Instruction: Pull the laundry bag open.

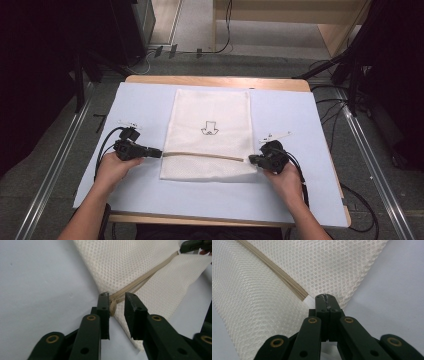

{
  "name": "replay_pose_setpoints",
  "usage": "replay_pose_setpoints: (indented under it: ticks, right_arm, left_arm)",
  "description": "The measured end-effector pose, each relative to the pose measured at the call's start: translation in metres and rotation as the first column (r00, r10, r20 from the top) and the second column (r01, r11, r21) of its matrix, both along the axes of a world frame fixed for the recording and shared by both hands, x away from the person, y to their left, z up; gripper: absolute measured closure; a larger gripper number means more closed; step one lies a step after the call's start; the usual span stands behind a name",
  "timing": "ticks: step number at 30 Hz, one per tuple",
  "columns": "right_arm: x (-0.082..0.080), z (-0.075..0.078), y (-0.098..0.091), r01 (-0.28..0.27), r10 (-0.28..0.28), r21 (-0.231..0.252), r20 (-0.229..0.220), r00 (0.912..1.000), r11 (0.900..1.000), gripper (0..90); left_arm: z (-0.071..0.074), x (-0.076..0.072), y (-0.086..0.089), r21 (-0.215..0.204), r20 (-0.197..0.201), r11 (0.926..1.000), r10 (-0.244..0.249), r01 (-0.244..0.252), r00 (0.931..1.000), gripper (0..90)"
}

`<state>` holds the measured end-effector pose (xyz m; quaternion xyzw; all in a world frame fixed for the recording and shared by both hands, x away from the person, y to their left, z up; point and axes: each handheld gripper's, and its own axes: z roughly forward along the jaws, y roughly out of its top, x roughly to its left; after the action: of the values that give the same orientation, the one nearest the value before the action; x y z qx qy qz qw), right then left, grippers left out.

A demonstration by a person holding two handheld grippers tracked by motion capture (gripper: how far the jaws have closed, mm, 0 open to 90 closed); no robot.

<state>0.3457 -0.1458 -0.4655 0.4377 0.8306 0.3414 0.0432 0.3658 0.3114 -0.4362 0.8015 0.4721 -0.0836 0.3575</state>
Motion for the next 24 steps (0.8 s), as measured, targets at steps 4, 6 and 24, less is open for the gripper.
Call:
replay_pose_setpoints:
  ticks: [4,6,24]
  right_arm:
    - [0.001,0.001,-0.002,0.002,-0.002,0.022,-0.004,1.0000,0.9998,87.4]
    - [0.001,0.002,-0.002,0.002,-0.002,0.018,0.005,1.0000,0.9998,88.6]
    - [0.002,0.019,-0.014,0.045,-0.051,0.097,0.068,0.9964,0.9943,62.4]
  left_arm:
    - [0.001,0.001,0.001,-0.009,0.009,0.9999,0.008,-0.008,0.9999,67.9]
    - [0.002,0.001,0.001,-0.006,0.020,0.9999,0.011,-0.011,0.9997,66.5]
    - [0.010,0.002,0.004,-0.003,0.145,0.9982,0.060,-0.060,0.9876,42.2]
